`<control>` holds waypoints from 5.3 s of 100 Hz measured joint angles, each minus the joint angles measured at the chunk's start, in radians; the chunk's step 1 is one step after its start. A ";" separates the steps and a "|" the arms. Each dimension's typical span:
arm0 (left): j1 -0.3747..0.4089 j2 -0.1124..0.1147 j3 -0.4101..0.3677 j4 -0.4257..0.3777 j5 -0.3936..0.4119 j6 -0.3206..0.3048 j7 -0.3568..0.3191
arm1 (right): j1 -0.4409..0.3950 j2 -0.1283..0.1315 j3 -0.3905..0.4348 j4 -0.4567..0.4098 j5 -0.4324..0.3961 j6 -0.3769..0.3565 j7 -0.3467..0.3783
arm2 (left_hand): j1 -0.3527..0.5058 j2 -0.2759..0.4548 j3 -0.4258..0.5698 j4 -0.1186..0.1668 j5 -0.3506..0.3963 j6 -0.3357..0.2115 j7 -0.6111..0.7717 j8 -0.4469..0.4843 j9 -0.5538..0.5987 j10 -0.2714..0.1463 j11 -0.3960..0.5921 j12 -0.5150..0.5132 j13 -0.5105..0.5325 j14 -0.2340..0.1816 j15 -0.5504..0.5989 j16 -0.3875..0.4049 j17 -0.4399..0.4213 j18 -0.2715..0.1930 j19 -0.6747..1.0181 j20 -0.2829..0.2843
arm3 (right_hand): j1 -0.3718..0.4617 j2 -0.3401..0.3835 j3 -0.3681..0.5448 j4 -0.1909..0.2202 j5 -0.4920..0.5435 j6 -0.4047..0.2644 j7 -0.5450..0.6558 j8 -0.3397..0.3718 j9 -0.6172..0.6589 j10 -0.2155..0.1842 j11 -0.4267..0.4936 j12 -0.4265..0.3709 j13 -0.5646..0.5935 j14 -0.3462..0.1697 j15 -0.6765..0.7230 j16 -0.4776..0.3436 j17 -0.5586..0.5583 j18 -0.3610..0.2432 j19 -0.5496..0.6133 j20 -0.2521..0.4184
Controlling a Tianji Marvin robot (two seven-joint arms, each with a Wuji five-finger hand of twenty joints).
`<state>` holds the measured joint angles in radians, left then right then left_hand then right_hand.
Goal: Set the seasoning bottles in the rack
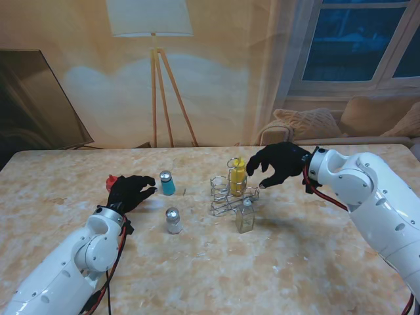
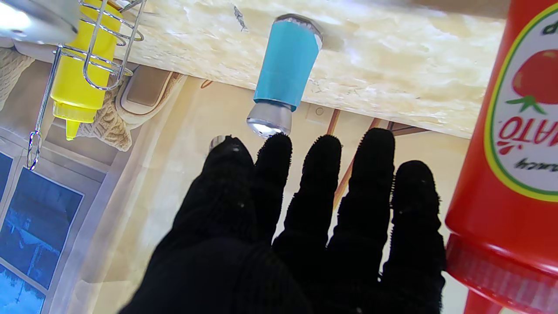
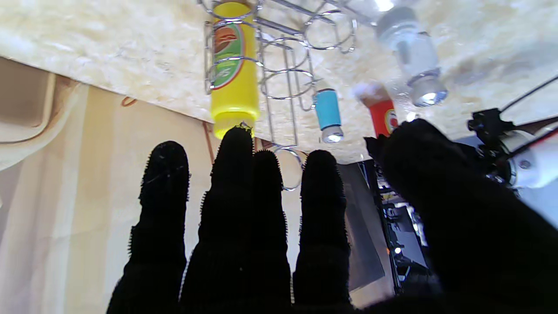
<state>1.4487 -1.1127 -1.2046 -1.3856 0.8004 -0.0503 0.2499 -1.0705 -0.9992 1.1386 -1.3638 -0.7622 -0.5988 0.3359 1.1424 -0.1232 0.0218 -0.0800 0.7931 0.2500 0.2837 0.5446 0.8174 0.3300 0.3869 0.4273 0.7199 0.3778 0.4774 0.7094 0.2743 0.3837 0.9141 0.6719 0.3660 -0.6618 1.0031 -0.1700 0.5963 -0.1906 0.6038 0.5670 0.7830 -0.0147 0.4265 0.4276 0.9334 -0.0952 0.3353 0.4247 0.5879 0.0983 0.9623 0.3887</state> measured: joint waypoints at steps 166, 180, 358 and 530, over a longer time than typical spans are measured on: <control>0.000 0.000 0.002 -0.001 0.001 0.000 -0.002 | 0.087 0.010 -0.303 0.123 -0.026 -0.017 -0.012 | 0.000 0.000 0.000 0.000 0.000 0.000 0.000 0.000 0.000 0.000 0.000 0.000 0.000 0.000 0.000 0.000 0.000 0.000 0.000 0.000 | -0.043 -0.015 0.004 0.000 -0.106 0.088 -0.168 -0.046 -0.085 0.079 -0.079 -0.026 -0.071 0.057 -0.075 -0.028 -0.048 0.006 -0.061 -0.011; 0.000 0.000 0.002 0.000 0.000 0.000 -0.002 | 0.102 0.006 -0.327 0.150 -0.037 -0.016 -0.049 | 0.000 0.000 0.000 0.000 0.000 0.000 0.000 0.000 0.000 0.000 0.000 0.000 0.000 0.000 0.000 0.000 0.000 0.000 0.000 0.000 | -0.043 -0.033 0.033 0.000 -0.094 0.078 -0.143 -0.046 -0.085 0.078 -0.045 -0.026 -0.066 0.044 -0.053 -0.028 -0.042 0.006 -0.061 -0.013; 0.002 0.000 0.000 -0.002 0.002 0.001 -0.002 | 0.122 -0.029 -0.365 0.219 0.014 0.006 -0.149 | 0.000 0.000 0.000 0.000 0.000 0.000 0.000 0.001 0.000 0.000 0.000 0.000 0.000 0.000 0.000 0.000 0.000 0.000 0.000 0.001 | 0.127 -0.283 0.015 -0.201 0.052 -0.190 0.217 -0.104 0.204 -0.116 0.176 0.229 0.257 -0.108 0.350 0.272 0.248 -0.105 0.084 0.080; 0.001 0.000 0.000 -0.001 0.000 -0.001 0.000 | 0.153 -0.053 -0.359 0.218 -0.186 0.061 -0.399 | 0.000 0.000 0.000 0.000 0.000 0.000 0.000 0.001 0.000 0.000 0.000 0.000 0.000 0.000 0.000 0.000 0.000 0.000 0.000 0.001 | 0.142 -0.283 0.009 -0.201 0.098 -0.301 0.317 -0.114 0.233 -0.090 0.173 0.253 0.278 -0.064 0.377 0.294 0.271 -0.106 0.108 0.093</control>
<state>1.4501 -1.1128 -1.2045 -1.3863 0.8006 -0.0509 0.2497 -0.9175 -1.0526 0.7795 -1.1454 -0.9484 -0.5377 -0.0628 1.1424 -0.1232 0.0218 -0.0800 0.7931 0.2499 0.2837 0.5456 0.8174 0.3300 0.3869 0.4273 0.7199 0.3778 0.4774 0.7095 0.2743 0.3837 0.9141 0.6725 0.5075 -0.9453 1.0120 -0.3712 0.6944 -0.4919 0.9210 0.4526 1.0164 -0.1047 0.5992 0.6804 1.2116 -0.1596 0.7121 0.7191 0.8587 -0.0072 1.0704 0.4817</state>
